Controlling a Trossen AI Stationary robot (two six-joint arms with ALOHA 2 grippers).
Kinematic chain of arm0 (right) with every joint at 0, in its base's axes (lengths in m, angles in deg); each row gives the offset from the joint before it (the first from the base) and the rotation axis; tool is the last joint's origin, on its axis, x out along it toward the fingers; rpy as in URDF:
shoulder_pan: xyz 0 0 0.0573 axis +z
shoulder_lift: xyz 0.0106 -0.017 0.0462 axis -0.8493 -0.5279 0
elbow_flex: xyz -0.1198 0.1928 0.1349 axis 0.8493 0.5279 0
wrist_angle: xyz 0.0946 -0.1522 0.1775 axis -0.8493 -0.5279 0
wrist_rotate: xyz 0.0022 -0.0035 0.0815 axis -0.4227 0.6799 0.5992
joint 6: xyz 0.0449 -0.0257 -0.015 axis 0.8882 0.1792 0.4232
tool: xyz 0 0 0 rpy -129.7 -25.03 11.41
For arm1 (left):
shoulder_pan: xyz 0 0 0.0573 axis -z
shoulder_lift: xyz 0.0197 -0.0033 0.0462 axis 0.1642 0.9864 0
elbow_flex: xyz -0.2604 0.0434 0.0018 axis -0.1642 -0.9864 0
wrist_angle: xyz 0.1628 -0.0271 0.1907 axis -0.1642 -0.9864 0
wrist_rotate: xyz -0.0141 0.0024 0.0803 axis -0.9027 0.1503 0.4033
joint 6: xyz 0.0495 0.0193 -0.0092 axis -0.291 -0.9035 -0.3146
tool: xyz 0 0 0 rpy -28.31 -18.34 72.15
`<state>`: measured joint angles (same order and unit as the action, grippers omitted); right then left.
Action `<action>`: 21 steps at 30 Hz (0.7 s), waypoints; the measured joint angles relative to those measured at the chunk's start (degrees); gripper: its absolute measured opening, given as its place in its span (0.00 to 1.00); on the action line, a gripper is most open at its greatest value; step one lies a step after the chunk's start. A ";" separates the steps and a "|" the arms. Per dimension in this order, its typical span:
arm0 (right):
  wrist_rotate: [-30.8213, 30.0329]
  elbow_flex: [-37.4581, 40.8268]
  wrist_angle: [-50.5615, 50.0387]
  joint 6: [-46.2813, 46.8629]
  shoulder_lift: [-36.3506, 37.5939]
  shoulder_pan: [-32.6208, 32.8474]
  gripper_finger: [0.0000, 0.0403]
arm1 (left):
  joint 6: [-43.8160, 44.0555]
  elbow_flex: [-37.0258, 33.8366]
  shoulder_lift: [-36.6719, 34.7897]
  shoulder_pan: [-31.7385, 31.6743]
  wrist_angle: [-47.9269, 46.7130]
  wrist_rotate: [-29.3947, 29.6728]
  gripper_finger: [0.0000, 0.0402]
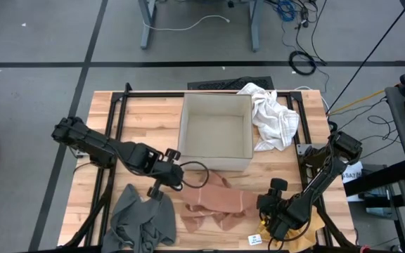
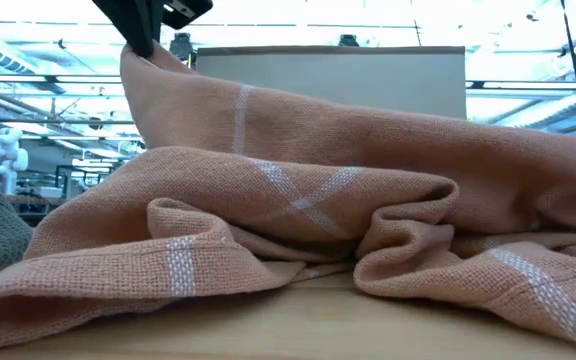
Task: Fold towel
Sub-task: Fold the brown towel
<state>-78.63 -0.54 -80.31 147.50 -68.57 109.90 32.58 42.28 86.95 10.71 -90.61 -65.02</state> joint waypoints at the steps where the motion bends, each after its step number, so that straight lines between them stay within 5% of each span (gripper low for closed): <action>1: 0.03 0.08 0.16 0.01 0.00 0.00 0.39 | 0.19 0.00 0.00 0.35 -0.16 0.49 0.01; 21: 3.84 10.26 15.15 1.49 0.43 -0.33 0.36 | 2.39 0.00 0.00 2.37 -0.85 1.60 0.01</action>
<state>-74.79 9.72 -65.15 149.00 -68.13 109.57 34.97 42.28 86.95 13.08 -91.46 -63.42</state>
